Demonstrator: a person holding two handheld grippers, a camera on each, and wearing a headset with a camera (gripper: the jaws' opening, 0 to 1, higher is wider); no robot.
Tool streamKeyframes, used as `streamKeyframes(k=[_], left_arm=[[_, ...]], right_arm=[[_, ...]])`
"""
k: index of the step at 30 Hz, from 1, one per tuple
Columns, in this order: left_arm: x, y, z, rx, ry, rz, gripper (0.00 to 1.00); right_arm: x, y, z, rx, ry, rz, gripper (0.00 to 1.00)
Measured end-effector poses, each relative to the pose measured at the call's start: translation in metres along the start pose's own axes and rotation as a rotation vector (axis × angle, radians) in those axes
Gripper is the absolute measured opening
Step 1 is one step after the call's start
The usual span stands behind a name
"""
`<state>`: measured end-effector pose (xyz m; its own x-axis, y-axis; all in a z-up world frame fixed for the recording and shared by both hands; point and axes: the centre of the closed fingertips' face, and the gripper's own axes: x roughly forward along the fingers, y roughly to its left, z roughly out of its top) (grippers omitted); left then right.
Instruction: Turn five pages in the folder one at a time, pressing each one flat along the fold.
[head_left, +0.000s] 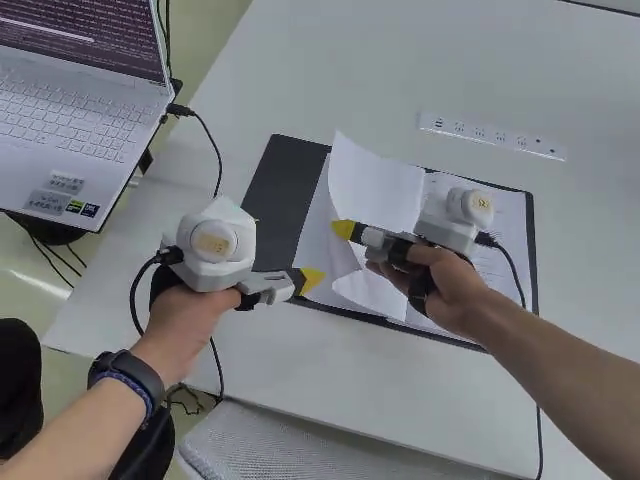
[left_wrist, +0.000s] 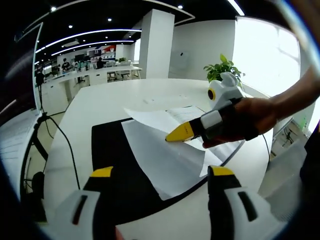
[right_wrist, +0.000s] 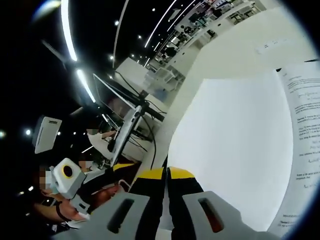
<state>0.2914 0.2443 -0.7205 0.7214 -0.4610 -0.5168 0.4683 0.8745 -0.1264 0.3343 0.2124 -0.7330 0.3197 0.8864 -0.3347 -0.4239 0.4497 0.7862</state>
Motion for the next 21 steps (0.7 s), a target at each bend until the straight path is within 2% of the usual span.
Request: streamKeyframes(k=[9,16,21], left_arm=[[-0.005,0.001,0.000,-0.009,0.004,0.007,0.73],[-0.006,0.004,-0.002,-0.026,0.002,0.012,0.73],[-0.006,0.008,-0.005,-0.035,0.004,0.016,0.73]], right_arm=[[0.025,-0.005,-0.021,0.059,0.053,-0.026,0.00],[0.046,-0.045,-0.027,0.104,0.092,-0.085,0.01],[0.054,-0.059,-0.034,0.086,0.119,-0.107,0.08]])
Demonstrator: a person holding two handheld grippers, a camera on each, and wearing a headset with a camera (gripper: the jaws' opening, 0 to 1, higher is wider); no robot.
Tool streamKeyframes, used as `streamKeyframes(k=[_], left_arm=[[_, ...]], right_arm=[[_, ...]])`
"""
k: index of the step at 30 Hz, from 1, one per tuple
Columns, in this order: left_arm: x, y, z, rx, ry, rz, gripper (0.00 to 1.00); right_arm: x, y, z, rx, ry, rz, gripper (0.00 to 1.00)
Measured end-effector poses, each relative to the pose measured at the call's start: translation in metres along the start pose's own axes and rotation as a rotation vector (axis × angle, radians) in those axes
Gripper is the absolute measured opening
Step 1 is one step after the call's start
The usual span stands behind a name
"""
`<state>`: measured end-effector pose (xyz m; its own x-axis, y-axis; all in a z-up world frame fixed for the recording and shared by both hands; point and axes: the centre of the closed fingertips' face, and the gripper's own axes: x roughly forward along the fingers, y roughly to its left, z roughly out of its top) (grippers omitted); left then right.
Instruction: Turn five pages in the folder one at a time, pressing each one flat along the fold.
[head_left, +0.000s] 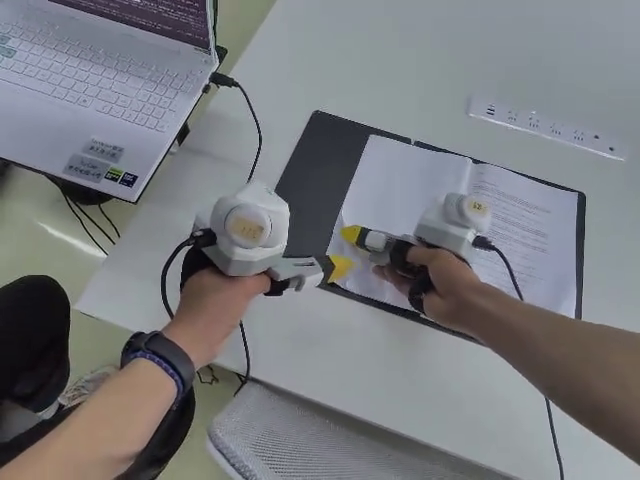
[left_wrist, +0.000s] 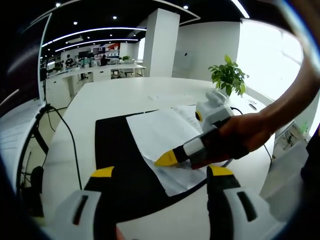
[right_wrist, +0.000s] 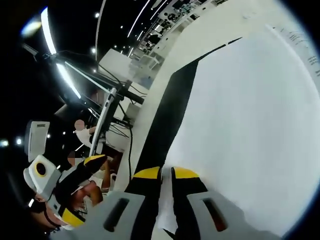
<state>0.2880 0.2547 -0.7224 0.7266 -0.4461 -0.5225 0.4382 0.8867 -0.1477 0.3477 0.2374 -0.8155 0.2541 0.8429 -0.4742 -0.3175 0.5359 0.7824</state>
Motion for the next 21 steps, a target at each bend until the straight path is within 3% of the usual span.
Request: streamKeyframes(k=[13,18,21], left_arm=[[0.007,-0.002,-0.011,0.019,0.035,-0.020,0.70],[0.014,-0.007,-0.013,0.035,0.054,-0.039,0.68],[0.018,-0.010,-0.013,0.049,0.061,-0.050,0.68]], right_arm=[[0.004,0.003,0.001,-0.009,-0.015,0.039,0.17],[0.000,0.015,0.001,-0.018,-0.024,0.069,0.25],[-0.008,0.021,0.010,-0.025,-0.058,0.094,0.26]])
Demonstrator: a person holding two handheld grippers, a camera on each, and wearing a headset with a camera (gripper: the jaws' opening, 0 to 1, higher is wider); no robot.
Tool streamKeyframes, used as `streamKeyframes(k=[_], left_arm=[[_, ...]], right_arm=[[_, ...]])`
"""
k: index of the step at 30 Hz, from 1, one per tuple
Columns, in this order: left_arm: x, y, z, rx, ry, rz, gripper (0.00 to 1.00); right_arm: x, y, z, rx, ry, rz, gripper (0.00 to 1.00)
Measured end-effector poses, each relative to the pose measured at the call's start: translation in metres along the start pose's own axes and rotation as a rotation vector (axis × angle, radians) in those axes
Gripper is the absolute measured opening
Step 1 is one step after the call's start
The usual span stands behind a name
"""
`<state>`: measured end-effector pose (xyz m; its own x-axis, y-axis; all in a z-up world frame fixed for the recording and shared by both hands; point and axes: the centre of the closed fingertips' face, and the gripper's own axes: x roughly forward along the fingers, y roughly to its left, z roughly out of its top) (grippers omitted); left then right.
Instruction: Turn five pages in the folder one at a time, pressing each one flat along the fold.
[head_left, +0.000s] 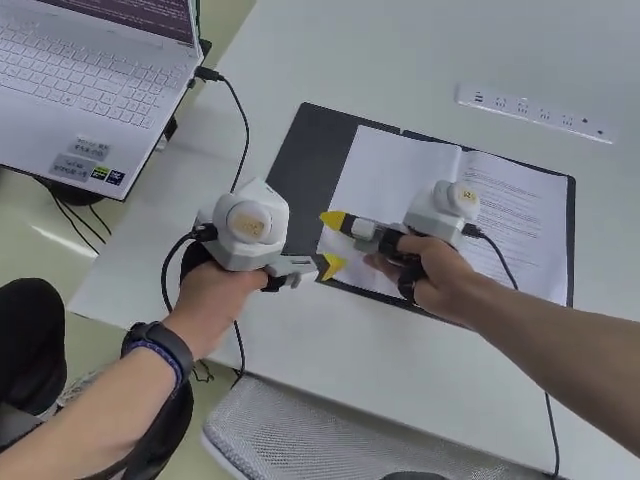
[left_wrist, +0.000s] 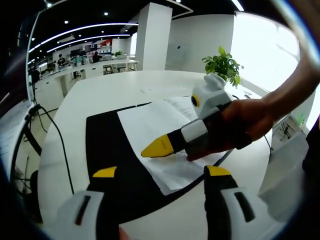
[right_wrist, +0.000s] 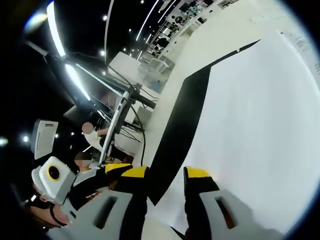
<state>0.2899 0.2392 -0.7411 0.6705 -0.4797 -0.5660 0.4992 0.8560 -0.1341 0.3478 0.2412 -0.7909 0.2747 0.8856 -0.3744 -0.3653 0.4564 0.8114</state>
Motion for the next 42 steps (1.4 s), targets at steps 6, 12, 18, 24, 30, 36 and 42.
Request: streamKeyframes(k=[6,12,18,24,30,36,42], left_arm=[[0.013,-0.004,0.000,0.015,0.020,-0.028,0.57],[0.027,-0.004,-0.005,0.020,0.040,-0.046,0.46],[0.039,-0.008,-0.011,0.034,0.043,-0.065,0.29],[0.050,-0.004,-0.031,0.026,0.075,-0.053,0.15],[0.053,-0.001,-0.045,0.046,0.114,-0.038,0.06],[0.052,0.004,-0.049,0.088,0.141,0.004,0.00],[0.051,0.004,-0.048,0.090,0.141,0.010,0.00]], right_arm=[[-0.020,0.001,0.024,-0.023,-0.051,0.015,0.22],[-0.045,-0.006,0.045,-0.042,-0.102,0.004,0.21],[-0.069,-0.020,0.059,-0.044,-0.138,-0.024,0.20],[-0.093,-0.014,0.054,-0.037,-0.166,-0.056,0.19],[-0.109,-0.019,0.050,-0.033,-0.175,-0.073,0.19],[-0.118,-0.031,0.048,-0.024,-0.172,-0.092,0.18],[-0.119,-0.039,0.054,-0.027,-0.168,-0.095,0.16]])
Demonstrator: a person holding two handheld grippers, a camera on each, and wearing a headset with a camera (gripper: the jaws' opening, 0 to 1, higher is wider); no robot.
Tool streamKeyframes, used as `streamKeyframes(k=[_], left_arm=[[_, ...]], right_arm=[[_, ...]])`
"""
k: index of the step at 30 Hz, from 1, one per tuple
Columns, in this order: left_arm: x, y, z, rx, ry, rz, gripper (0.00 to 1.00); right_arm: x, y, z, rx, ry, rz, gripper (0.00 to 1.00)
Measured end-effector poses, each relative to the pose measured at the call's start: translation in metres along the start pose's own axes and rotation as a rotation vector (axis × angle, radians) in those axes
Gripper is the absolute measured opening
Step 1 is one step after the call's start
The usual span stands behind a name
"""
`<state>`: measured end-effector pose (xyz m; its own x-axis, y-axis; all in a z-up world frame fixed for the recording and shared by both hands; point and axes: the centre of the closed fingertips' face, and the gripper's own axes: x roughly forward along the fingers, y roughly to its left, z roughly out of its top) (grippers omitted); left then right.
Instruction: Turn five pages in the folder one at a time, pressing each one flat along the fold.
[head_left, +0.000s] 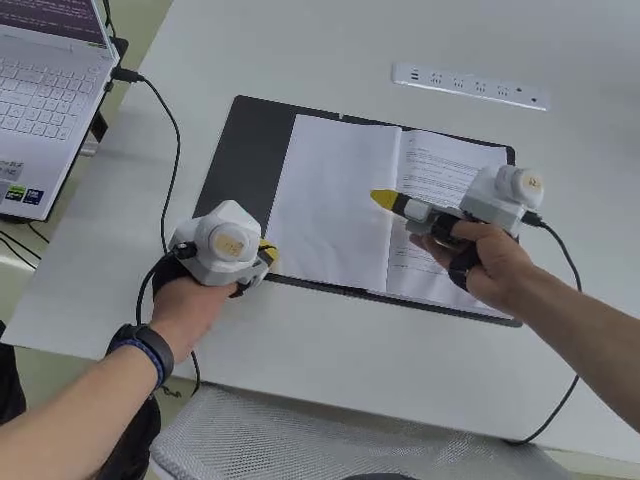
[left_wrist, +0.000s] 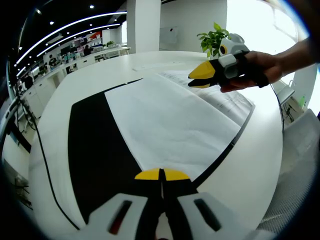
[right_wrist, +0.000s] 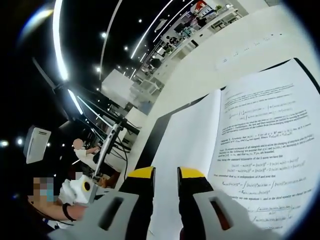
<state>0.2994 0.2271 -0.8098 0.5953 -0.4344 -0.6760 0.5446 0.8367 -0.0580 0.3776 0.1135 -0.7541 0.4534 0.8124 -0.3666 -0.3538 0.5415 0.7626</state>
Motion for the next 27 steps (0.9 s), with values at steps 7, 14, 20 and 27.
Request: streamKeyframes(k=[7,14,20,27], left_arm=[[-0.001,0.000,0.000,-0.013,0.000,0.005,0.00],[-0.001,0.001,0.000,-0.030,-0.004,0.014,0.00],[0.000,0.001,0.000,-0.034,-0.006,0.019,0.00],[0.000,0.001,0.000,-0.033,-0.006,0.019,0.00]], right_arm=[[0.003,-0.015,0.012,0.010,-0.006,-0.017,0.12],[0.005,-0.024,0.015,0.031,-0.032,-0.038,0.00],[0.008,-0.028,0.004,0.036,-0.010,-0.037,0.00],[0.006,-0.030,0.003,0.057,-0.018,-0.027,0.00]])
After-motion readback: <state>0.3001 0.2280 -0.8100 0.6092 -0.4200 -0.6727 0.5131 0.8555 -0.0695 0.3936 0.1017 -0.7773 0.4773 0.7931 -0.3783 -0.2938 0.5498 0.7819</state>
